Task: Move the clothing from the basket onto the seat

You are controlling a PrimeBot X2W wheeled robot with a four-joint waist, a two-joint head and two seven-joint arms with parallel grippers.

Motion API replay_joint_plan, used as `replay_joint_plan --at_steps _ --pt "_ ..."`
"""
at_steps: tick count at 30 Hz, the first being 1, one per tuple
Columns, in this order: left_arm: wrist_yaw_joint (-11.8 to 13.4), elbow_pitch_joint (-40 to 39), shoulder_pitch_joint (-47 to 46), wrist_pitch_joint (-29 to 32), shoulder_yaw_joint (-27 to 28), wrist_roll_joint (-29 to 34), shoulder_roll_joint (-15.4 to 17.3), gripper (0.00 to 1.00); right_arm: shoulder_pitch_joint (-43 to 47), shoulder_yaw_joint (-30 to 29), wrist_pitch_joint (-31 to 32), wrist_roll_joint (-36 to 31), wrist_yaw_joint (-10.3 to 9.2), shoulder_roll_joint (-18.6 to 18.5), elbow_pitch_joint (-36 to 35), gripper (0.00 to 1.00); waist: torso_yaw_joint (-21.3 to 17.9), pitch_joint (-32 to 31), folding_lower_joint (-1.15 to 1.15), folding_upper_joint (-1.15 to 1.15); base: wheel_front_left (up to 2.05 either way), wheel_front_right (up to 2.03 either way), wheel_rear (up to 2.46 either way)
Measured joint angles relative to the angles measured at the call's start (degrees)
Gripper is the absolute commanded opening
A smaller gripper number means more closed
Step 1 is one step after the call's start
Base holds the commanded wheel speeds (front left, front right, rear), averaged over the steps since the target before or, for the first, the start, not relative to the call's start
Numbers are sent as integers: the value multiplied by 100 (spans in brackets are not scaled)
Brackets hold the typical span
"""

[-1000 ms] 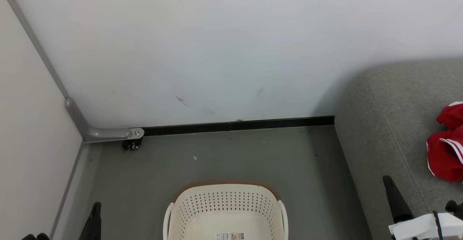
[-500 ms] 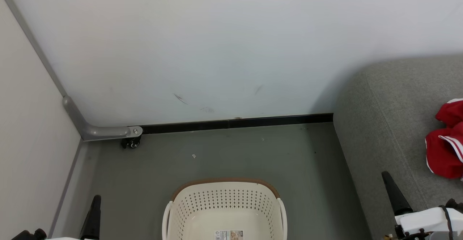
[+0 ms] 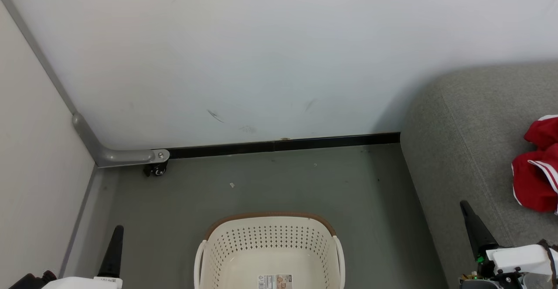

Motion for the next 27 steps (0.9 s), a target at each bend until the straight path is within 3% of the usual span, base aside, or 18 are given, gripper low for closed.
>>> replay_joint_plan --at_steps 17,27 --pt "0 109 -242 372 81 -1327 -76 0 -233 -73 386 1483 1 31 182 0 -41 65 -2 0 0 0 0" --pt "0 121 -265 391 84 -1379 -82 0 -233 -85 408 1560 1 34 203 0 -41 67 -2 0 0 0 0"
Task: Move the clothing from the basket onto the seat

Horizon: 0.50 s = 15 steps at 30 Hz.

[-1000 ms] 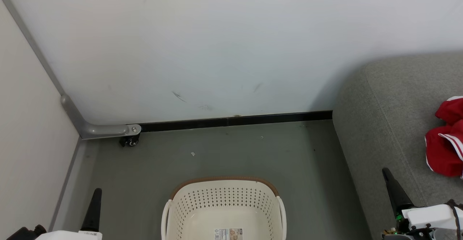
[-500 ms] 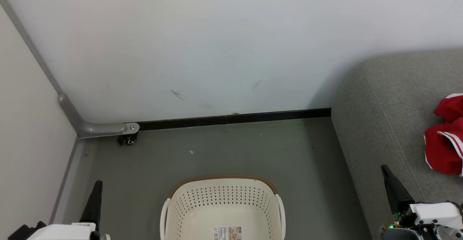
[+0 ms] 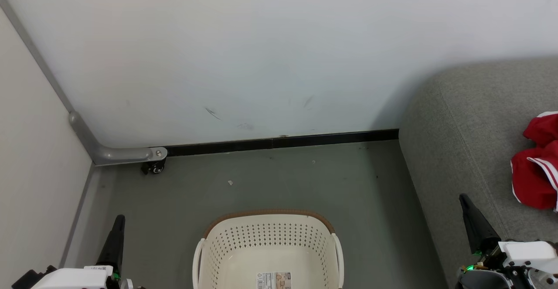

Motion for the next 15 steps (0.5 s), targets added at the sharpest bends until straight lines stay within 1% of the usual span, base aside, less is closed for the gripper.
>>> replay_joint_plan --at_steps 15 --pt "0 0 0 -1 0 0 0 0 -1 -2 0 0 0 0 1 0 0 1 -1 0 0 0 0"
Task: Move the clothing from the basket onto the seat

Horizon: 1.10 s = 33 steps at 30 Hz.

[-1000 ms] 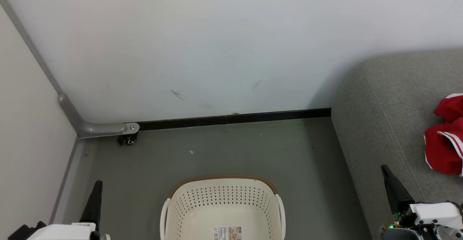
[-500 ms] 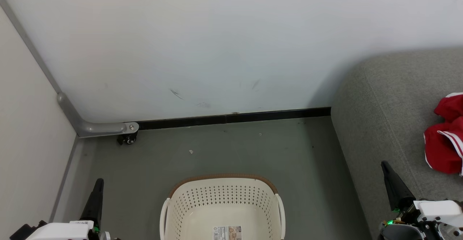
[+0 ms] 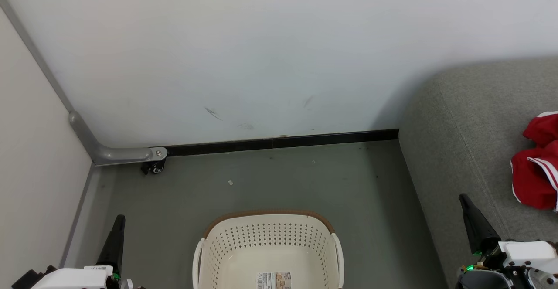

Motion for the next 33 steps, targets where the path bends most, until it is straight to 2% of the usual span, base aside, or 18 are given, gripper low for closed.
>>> replay_joint_plan --at_steps 33 --pt "0 0 0 0 -1 -2 0 0 -66 -14 0 0 0 1 4 0 0 1 -1 0 0 0 0"
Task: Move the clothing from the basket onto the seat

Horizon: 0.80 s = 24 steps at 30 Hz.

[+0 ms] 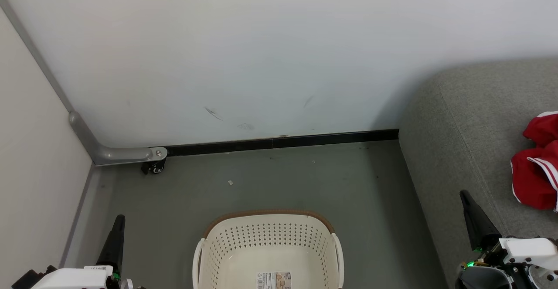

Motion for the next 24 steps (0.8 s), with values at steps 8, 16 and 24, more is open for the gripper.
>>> replay_joint_plan --at_steps 8,16,24 --pt "0 0 0 0 0 -14 0 0 0 -3 1 0 0 0 0 0 0 0 0 0 0 0 0" --pt "0 0 0 0 0 -14 0 0 0 -4 1 0 0 0 0 0 0 0 0 0 0 0 0" --pt "0 0 0 0 0 -14 0 0 0 -5 1 0 0 0 0 0 0 0 -1 0 0 0 0"
